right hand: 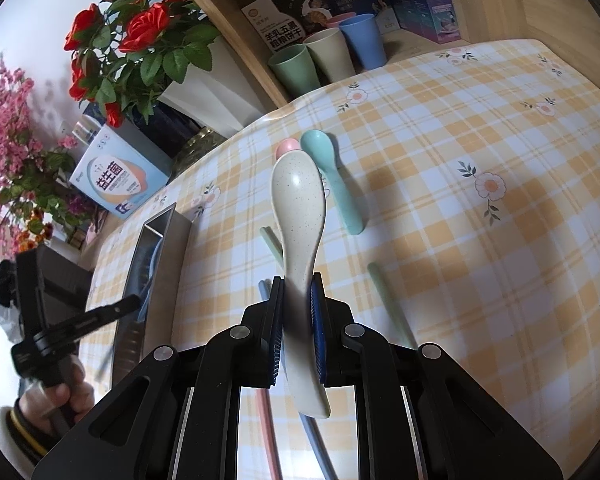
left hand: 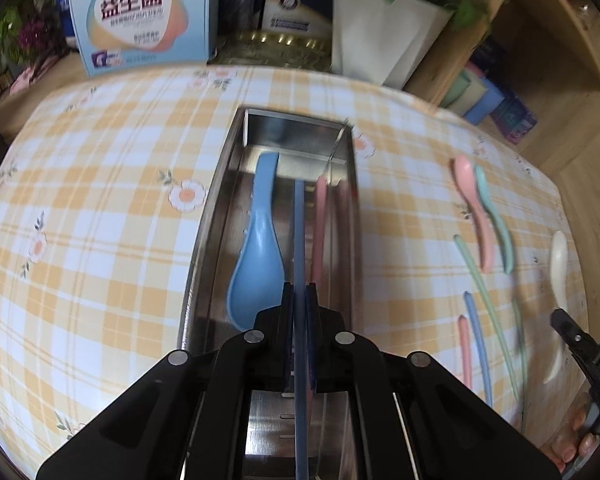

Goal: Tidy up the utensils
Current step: 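Place the blue chopstick in the basket and open the left gripper while the right carries the cream spoon over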

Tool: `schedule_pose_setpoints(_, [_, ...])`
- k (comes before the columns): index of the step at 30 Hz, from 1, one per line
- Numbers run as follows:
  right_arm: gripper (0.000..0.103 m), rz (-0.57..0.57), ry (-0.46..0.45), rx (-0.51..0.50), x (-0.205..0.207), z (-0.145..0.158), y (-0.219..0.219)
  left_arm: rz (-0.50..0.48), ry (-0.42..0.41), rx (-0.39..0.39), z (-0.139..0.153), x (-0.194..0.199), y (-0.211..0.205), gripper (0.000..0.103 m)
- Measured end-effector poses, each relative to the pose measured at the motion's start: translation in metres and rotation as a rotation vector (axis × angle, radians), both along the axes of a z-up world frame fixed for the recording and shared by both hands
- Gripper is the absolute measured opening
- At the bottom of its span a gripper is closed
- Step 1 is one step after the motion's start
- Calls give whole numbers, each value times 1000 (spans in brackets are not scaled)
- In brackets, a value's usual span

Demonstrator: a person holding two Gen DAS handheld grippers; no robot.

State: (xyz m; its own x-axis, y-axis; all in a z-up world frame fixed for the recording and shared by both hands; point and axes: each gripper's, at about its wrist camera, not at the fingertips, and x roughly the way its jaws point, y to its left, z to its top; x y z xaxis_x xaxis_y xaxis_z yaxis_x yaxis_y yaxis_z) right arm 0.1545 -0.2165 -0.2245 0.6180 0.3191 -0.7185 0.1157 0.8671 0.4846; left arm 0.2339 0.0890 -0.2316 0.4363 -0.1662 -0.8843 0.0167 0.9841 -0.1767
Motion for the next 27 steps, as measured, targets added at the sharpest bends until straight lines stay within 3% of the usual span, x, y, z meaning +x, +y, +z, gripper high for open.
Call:
schedule_pose_setpoints(11, [13, 8, 17, 1, -1, 0, 2, -25, 44, 28, -9, 3, -11, 8])
schedule_pose_setpoints(13, [13, 12, 27, -3, 0, 0, 4, -35, 45, 17, -7, 1, -10, 17])
schedule_pose_setpoints(18, [13, 51, 55, -18, 5, 5, 23, -80, -23, -25, 21, -9, 2, 55])
schedule_pose_setpoints(27, [13, 200, 133, 1, 18, 12, 108, -142, -134, 25, 61, -44, 44, 87])
